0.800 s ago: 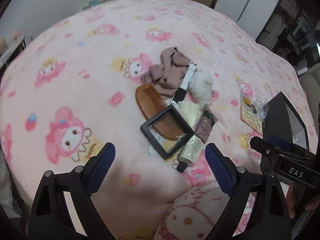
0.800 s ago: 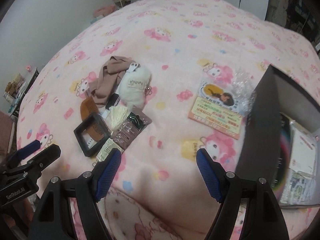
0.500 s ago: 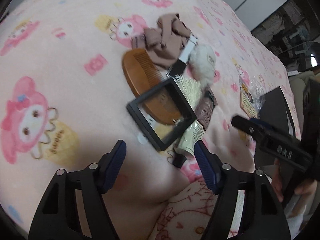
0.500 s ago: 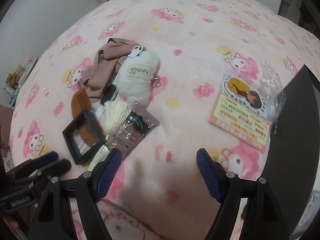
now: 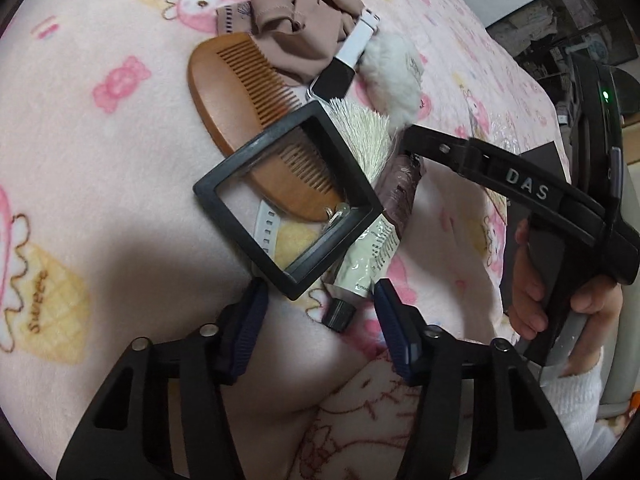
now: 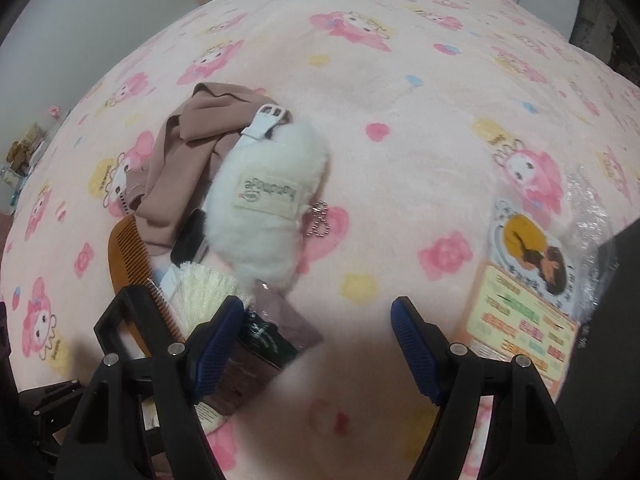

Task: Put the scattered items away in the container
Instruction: 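Reach the left gripper to the white-and-brown tube and close on its cap end, then lift the tube with the left gripper while the right gripper grasps its other end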

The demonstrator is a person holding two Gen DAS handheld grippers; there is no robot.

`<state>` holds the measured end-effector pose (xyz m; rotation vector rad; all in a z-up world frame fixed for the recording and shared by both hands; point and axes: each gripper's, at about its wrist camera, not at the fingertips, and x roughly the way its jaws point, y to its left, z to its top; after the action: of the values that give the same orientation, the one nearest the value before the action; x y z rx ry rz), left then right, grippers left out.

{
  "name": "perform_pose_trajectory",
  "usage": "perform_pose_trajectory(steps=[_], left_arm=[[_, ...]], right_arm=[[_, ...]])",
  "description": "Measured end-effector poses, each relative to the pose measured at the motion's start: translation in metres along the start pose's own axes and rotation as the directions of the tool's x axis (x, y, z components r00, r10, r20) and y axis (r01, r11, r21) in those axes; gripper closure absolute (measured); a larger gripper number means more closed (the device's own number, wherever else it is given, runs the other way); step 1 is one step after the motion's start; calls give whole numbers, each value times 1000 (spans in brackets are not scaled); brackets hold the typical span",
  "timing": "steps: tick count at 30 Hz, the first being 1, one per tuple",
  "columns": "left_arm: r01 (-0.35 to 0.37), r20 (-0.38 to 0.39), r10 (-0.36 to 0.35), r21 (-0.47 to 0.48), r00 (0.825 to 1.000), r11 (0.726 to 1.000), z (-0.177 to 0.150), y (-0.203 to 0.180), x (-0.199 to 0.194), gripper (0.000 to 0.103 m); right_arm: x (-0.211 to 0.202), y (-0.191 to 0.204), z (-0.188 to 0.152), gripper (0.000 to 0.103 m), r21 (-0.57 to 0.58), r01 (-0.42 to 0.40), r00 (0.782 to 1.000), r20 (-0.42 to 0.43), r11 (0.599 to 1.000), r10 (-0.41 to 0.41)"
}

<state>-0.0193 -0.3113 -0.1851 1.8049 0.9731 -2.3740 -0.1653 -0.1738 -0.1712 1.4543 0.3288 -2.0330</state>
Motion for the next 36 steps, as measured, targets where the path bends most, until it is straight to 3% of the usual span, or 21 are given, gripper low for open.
perform_pose_trajectory(steps=[5, 17, 23, 29, 32, 36], left_arm=[[30, -40, -28, 39, 999, 999, 3, -9, 1, 69], [21, -34, -19, 54, 999, 998, 1, -23, 0, 72], [-20, 4, 20, 83, 1000, 996, -4, -19, -10, 73], [-14, 44, 13, 24, 999, 1000, -5, -5, -28, 73], [-15, 36, 16, -19, 999, 1000, -12, 4, -30, 73], [-13, 28, 15, -73, 999, 997, -21, 13, -23, 72]], right_arm=[[15, 5, -3, 53, 24, -84, 996, -42, 996, 85], [-25, 10, -13, 55, -17, -97, 995, -23, 995, 97], [-46, -3, -44, 58, 57, -115, 993, -13, 992, 116], [-32, -14, -81, 59, 66, -130, 986, -97, 989, 136], [-37, -24, -84, 59, 122, -171, 981, -76, 978, 181], [-46, -28, -78, 59, 120, -150, 988, -21, 981, 153]])
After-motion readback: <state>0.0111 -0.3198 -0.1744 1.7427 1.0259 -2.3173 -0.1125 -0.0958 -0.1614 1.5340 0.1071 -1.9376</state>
